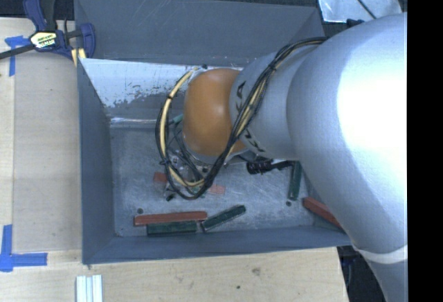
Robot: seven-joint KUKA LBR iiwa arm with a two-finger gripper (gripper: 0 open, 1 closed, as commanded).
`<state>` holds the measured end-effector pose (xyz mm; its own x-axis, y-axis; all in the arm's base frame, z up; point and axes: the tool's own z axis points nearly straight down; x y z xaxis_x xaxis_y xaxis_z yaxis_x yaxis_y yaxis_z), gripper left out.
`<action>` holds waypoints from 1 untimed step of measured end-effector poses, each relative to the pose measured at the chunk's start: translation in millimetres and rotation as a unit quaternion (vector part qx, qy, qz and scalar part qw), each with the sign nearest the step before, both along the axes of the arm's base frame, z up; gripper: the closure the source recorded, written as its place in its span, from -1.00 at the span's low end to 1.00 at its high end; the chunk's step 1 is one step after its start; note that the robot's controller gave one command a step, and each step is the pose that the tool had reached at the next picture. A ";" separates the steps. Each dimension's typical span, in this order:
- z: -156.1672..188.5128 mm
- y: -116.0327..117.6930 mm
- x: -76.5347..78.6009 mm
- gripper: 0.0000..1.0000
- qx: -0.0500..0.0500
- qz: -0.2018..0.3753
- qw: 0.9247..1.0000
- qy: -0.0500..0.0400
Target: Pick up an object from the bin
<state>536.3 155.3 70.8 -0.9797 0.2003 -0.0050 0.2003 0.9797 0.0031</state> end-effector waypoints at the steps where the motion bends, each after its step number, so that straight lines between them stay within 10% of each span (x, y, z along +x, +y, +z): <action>1: 164.2 -8.1 28.2 1.00 0.000 0.002 1.000 -0.003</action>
Offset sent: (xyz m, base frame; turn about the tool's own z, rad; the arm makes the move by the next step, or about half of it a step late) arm 0.0254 -0.0085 0.1588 -0.0041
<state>564.5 147.2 235.1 -0.9806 0.1958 -0.0112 0.1957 0.9806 0.0049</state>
